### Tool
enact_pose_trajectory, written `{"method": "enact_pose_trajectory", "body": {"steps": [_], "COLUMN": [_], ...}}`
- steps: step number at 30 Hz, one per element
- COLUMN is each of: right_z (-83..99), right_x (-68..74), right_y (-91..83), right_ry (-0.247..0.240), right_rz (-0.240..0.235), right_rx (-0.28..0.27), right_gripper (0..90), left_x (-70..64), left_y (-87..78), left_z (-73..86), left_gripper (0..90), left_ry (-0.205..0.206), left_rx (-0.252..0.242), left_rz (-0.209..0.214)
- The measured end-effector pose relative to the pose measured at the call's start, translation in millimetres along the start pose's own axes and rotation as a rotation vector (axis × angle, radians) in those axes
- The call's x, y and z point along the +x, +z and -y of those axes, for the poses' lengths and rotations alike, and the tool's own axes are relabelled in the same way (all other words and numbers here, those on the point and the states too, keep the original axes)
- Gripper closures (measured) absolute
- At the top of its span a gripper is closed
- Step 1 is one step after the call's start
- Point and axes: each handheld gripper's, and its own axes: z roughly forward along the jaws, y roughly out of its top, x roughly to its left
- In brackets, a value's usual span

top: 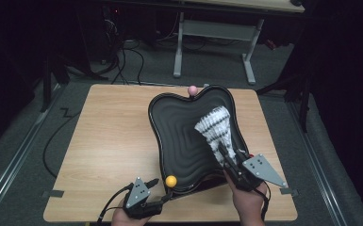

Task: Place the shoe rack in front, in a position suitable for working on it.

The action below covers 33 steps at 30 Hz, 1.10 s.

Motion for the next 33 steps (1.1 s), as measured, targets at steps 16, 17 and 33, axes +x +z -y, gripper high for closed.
{"method": "enact_pose_trajectory", "body": {"steps": [16, 17, 33], "right_z": [46.2, 45.1, 45.5], "right_x": [39.5, 39.5, 38.3], "right_y": [21.3, 20.5, 19.2], "right_ry": [-0.023, -0.016, 0.015], "right_rz": [-0.109, -0.115, -0.129], "right_rx": [0.153, 0.150, 0.137], "right_gripper": [59.5, 56.0, 72.6], "left_x": [-8.9, -8.5, -15.3], "left_y": [13.1, 13.0, 15.7], "left_z": [6.8, 6.1, 2.2], "left_gripper": [34.2, 34.3, 60.9], "left_ry": [0.086, 0.086, 0.105], "left_rx": [0.006, 0.001, -0.019], "left_rz": [0.007, 0.006, 0.017]}}
